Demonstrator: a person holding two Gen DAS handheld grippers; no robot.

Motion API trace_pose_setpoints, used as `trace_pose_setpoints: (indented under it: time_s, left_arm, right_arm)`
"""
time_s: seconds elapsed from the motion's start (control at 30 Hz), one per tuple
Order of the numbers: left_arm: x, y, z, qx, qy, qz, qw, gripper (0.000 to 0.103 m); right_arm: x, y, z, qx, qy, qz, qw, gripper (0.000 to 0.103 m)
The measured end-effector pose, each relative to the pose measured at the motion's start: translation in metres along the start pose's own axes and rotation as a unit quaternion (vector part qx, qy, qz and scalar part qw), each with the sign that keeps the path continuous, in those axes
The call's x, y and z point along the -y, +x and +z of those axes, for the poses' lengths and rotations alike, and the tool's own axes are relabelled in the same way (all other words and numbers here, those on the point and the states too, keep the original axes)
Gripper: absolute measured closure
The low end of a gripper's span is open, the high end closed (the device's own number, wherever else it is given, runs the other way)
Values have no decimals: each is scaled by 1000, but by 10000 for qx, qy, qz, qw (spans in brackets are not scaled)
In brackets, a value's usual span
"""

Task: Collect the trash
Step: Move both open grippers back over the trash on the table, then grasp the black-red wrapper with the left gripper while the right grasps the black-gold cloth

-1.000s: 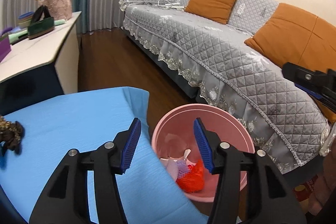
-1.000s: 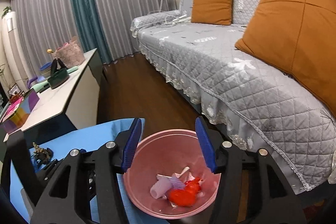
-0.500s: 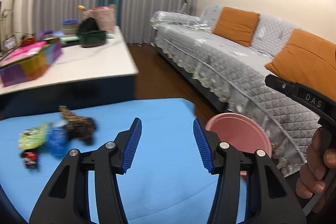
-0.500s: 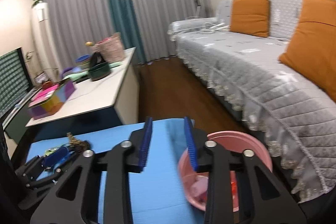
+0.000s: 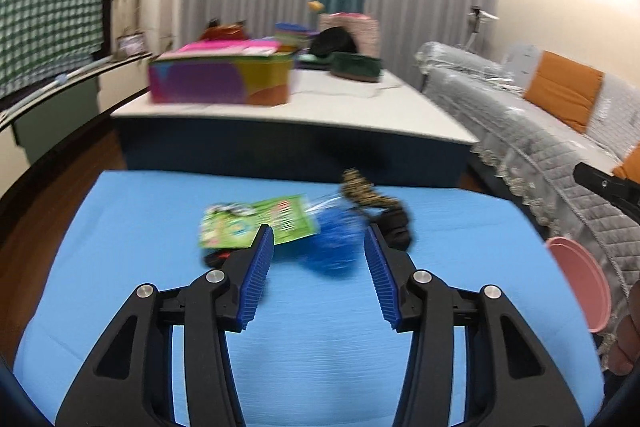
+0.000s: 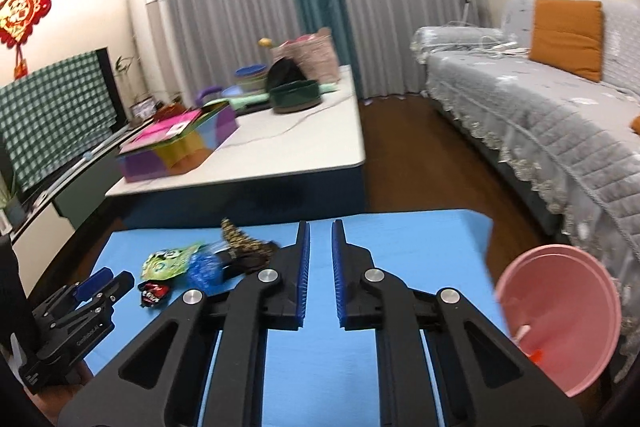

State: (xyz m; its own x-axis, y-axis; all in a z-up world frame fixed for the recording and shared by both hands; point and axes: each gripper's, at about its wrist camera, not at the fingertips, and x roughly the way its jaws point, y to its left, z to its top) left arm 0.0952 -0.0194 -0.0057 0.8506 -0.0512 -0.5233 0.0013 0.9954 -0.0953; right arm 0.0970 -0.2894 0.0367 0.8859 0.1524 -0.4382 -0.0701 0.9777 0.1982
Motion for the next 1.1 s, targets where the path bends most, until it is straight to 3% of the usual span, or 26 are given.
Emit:
trace_pose_setpoints:
  time_s: [0.3, 0.47, 0.53, 0.6, 0.67, 0.93, 1.0, 1.07, 1.1]
  left_arm:
    - [-47, 31, -11, -274, -399, 501, 9976, 56]
    - [-64, 51, -17, -565, -615, 555, 9950, 55]
    - [-68, 58, -20, -662, -649, 561, 9941, 55]
    - [-70, 63, -21, -756, -726, 545, 9930, 55]
    - [-71, 69, -23, -852, -775, 528, 9919, 55]
    - [-67, 84, -28, -1242, -757, 394, 9886, 56]
    - [-66, 85, -29, -1296, -734, 377, 9881, 56]
    - [-65, 86, -30, -1338, -734, 350, 9877, 67]
    - [-66, 85, -30, -1345, -751, 338, 9875, 67]
  right_arm:
    - [-37, 68, -25, -477, -52, 383, 9981, 89]
    - [-51, 106, -33, -767, -91, 461, 9959, 84]
    - [-55, 119, -35, -875, -117, 477, 9950, 79]
    - [-57, 130, -36, -967, -120, 489, 9940, 62]
    - [-60, 140, -38, -1047, -126, 508, 9931, 60]
    - [-71, 165, -53, -1525, -371, 516, 9863, 63]
    - [-69, 166, -54, -1565, -352, 495, 9858, 76]
    - [-66, 167, -55, -1614, -307, 481, 9852, 85]
    - [-65, 167, -55, -1628, -281, 489, 9850, 88]
